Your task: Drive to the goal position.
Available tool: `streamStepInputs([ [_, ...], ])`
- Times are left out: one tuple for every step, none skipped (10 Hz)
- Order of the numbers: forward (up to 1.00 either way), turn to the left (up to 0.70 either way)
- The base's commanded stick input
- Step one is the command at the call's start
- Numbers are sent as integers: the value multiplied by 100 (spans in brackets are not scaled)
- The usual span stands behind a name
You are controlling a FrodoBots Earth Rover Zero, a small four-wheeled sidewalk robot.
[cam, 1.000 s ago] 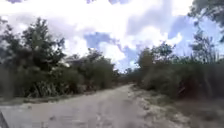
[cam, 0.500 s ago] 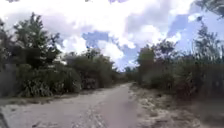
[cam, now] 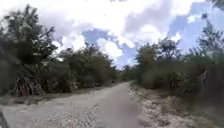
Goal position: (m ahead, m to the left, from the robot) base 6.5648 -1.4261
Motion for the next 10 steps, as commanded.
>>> streamStepInputs([
  [70, 0],
  [70, 0],
  [70, 0],
  [70, 0],
  [70, 0],
  [70, 0],
  [70, 0],
  [70, 0],
  [70, 0],
  [70, 0],
])
